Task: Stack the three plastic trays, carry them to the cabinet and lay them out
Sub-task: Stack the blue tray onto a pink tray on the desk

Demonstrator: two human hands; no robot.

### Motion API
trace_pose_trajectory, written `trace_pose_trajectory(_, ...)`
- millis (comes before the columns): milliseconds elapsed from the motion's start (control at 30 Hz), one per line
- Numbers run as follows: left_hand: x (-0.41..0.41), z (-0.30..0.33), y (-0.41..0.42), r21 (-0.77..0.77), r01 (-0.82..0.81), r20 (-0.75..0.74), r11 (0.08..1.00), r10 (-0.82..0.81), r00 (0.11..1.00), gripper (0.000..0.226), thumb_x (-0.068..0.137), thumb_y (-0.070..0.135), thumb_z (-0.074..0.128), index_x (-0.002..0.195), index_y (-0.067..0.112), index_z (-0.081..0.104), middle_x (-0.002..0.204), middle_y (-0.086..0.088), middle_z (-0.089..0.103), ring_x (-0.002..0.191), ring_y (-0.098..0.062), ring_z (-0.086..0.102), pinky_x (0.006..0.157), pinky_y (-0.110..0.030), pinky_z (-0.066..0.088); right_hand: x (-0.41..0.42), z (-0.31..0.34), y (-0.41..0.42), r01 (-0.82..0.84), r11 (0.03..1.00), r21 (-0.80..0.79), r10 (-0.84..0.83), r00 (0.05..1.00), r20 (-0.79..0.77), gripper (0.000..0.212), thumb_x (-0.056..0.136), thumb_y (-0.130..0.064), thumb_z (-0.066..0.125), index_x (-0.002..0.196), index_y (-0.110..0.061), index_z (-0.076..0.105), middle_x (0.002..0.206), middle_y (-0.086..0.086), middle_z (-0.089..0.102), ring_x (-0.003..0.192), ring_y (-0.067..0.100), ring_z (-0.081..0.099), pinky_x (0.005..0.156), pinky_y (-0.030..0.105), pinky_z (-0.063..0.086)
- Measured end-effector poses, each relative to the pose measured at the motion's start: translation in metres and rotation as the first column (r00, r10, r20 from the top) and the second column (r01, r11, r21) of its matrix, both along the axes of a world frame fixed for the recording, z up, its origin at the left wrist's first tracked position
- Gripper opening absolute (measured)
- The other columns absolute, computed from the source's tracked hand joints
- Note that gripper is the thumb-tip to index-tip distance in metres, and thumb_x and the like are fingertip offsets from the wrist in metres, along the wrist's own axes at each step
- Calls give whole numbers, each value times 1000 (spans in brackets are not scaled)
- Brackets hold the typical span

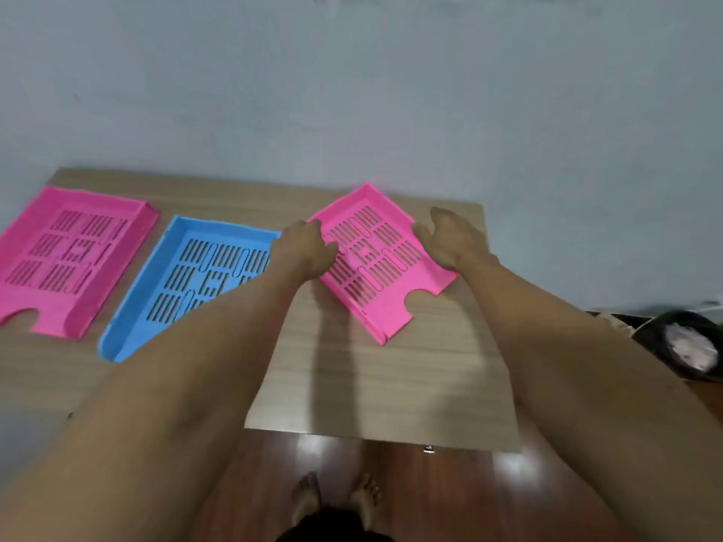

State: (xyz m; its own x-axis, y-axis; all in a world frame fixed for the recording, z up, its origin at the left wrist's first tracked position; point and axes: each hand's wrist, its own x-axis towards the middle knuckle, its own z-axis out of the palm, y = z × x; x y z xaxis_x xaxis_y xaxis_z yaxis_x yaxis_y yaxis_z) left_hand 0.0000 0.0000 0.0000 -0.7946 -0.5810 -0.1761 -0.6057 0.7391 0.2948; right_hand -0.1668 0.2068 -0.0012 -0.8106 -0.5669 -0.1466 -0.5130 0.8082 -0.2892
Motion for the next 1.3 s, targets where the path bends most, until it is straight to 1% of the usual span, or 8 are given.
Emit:
trace_pose_trajectory(100, -1, -28, 11, 21, -55, 22, 998, 54, 998, 52, 95, 43, 53, 132, 7, 55, 132, -22, 62, 123, -41, 59, 99, -49, 49, -15, -24, 6, 6, 1000, 13, -6, 1000, 0, 41, 109, -42, 40, 121, -7, 56, 127, 19, 65, 102, 36, 62, 76, 40, 44)
trace_pose_trajectory(200, 2, -55, 26, 88, -94, 26, 992, 92, 995, 50, 95, 43, 51, 131, 8, 53, 129, -22, 61, 120, -43, 59, 96, -48, 49, -26, -51, 14, 17, 999, 50, -20, 998, 56, 37, 111, -37, 37, 122, -6, 54, 115, 16, 62, 88, 29, 52, 73, 38, 40)
trace_pose_trajectory(300, 0, -85, 32, 218, -208, -3, 954, 213, 977, 62, 84, 54, 49, 132, 14, 48, 124, -15, 64, 115, -41, 63, 92, -49, 54, -35, -74, 18, -1, 998, 68, -4, 996, 85, 39, 111, -34, 36, 132, -5, 51, 120, 16, 60, 92, 30, 53, 76, 41, 45)
trace_pose_trajectory(467, -1, -109, 52, 371, -425, 71, 825, 431, 899, 70, 87, 43, 65, 139, 7, 36, 130, -20, 60, 119, -43, 61, 97, -49, 52, -38, -101, 19, -8, 997, 81, 2, 997, 78, 34, 108, -20, 44, 136, -2, 47, 130, 19, 57, 110, 41, 62, 87, 52, 54)
trace_pose_trajectory(700, -9, -123, 52, 516, -489, 0, 704, 571, 821, 38, 81, 21, 56, 116, 6, 61, 115, -17, 68, 103, -39, 69, 87, -46, 61, -43, -107, 18, 40, 992, 118, -46, 998, 49, 36, 95, 8, 55, 131, 1, 55, 127, 22, 55, 117, 40, 57, 91, 51, 54)
trace_pose_trajectory(833, -5, -111, 48, 502, -482, -16, 718, 565, 825, 26, 90, 14, 59, 114, 6, 58, 109, -9, 66, 92, -30, 66, 74, -38, 58, -22, -104, 29, 149, 987, 53, -155, 980, 122, 30, 94, 5, 53, 123, 0, 59, 118, 17, 57, 105, 38, 61, 80, 47, 53)
trace_pose_trajectory(1033, 8, -92, 40, 486, -402, -22, 776, 471, 882, 23, 90, 11, 60, 112, 9, 56, 113, -11, 66, 98, -34, 68, 83, -51, 61, 31, -97, 58, 300, 954, -31, -284, 928, 241, 25, 96, -5, 54, 121, -5, 49, 107, 7, 50, 93, 32, 60, 79, 51, 60)
trace_pose_trajectory(1300, 22, -92, 52, 520, -316, -24, 793, 383, 923, 19, 95, 4, 52, 109, 15, 59, 113, -11, 70, 93, -32, 68, 86, -53, 61, 77, -107, 90, 420, 906, -48, -389, 874, 292, 35, 94, -11, 59, 126, -5, 47, 117, 16, 64, 100, 39, 69, 82, 56, 63)
